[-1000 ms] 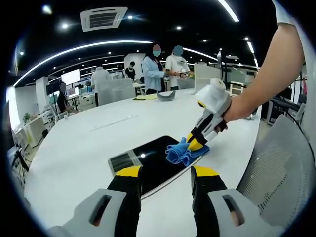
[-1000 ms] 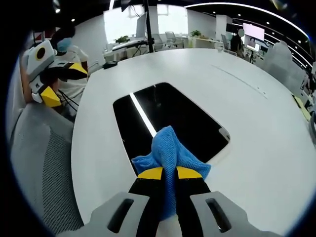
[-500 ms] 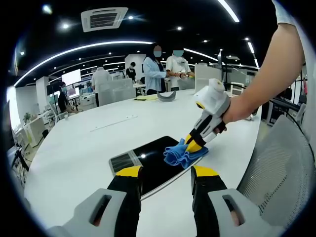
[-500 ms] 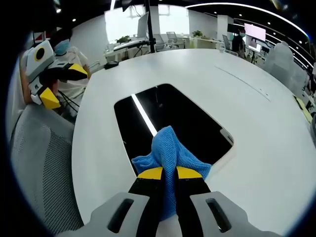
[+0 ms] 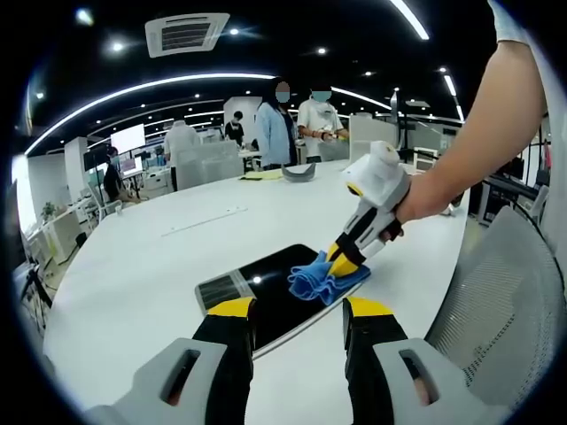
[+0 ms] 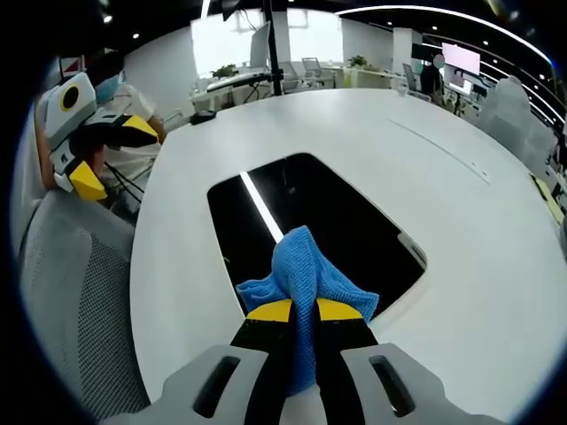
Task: Wipe the mirror surface with the cleaning cloth until all visible marks leave the cleaned area.
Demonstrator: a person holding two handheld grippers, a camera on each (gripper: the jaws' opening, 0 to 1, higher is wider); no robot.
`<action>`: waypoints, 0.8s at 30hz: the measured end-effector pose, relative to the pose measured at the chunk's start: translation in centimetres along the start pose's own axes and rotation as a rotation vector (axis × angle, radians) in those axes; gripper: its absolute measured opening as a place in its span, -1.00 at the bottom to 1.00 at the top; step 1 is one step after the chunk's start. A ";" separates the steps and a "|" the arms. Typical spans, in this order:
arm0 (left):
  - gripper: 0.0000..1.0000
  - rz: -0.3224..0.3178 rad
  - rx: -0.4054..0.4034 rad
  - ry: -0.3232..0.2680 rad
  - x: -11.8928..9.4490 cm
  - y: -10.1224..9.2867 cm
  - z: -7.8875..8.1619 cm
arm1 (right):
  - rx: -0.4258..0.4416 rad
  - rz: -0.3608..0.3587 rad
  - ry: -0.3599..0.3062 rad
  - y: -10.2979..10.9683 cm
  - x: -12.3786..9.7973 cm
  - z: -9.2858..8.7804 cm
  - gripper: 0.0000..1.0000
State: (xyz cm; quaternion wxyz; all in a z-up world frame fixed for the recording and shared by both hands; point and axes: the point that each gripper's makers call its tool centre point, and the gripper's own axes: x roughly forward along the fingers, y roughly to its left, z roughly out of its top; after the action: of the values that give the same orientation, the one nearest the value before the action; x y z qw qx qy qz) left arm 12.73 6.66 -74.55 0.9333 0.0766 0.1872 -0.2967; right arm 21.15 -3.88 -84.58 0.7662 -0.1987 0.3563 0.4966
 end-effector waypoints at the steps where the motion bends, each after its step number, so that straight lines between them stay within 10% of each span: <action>1: -0.24 0.000 0.000 0.001 0.0 0.0 0.0 | -0.001 0.001 0.000 0.0 0.0 0.0 -0.93; 24: -0.24 0.000 -0.003 0.000 0.0 0.0 0.0 | -0.011 0.023 0.000 0.5 0.7 0.8 -0.93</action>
State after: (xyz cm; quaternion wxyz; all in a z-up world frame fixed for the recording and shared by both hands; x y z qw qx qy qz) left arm 12.74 6.67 -74.55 0.9335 0.0752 0.1874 -0.2964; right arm 21.17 -2.74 -84.56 0.7594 -0.1988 0.3558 0.5072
